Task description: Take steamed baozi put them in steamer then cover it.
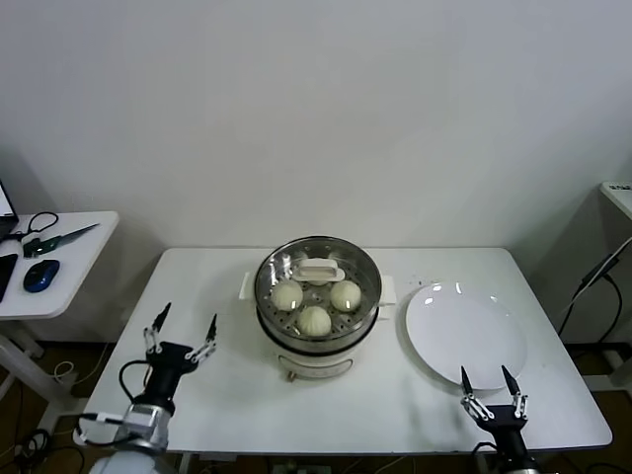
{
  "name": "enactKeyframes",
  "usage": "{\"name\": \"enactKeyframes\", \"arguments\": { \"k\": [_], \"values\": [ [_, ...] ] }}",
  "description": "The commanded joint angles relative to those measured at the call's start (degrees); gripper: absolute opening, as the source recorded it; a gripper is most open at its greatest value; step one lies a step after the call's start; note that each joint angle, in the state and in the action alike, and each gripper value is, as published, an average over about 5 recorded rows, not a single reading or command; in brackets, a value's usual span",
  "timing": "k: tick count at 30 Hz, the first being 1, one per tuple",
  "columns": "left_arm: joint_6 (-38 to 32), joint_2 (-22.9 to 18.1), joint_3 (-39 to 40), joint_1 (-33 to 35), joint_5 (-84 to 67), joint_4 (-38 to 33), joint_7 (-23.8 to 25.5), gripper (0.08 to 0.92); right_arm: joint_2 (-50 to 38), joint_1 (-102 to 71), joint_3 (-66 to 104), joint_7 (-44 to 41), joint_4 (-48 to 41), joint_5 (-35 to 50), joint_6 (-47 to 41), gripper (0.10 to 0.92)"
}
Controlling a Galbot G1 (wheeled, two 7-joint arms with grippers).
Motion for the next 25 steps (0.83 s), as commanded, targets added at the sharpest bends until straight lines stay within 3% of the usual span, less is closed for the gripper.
{"name": "enactKeyframes", "arguments": {
  "k": [1, 8, 25],
  "values": [
    [-13.59, -1.36, -6.26, 7.26, -15.01, 7.78, 0.31, 0.823, 0.04, 0.98, -0.30, -0.31, -0.62, 1.30, -0.22, 0.823],
    [-14.65, -3.78, -4.28, 6.49, -13.17, 11.08, 2.02, 0.823, -0.37, 1.38, -0.76, -0.23, -1.08, 2.17, -0.01, 0.823],
    [-14.32, -4.99, -3.86, 6.95, -12.09, 9.97, 3.49, 0.823, -0.50, 1.48, -1.39, -0.16, -1.29, 2.56, -0.12, 0.823]
  ]
}}
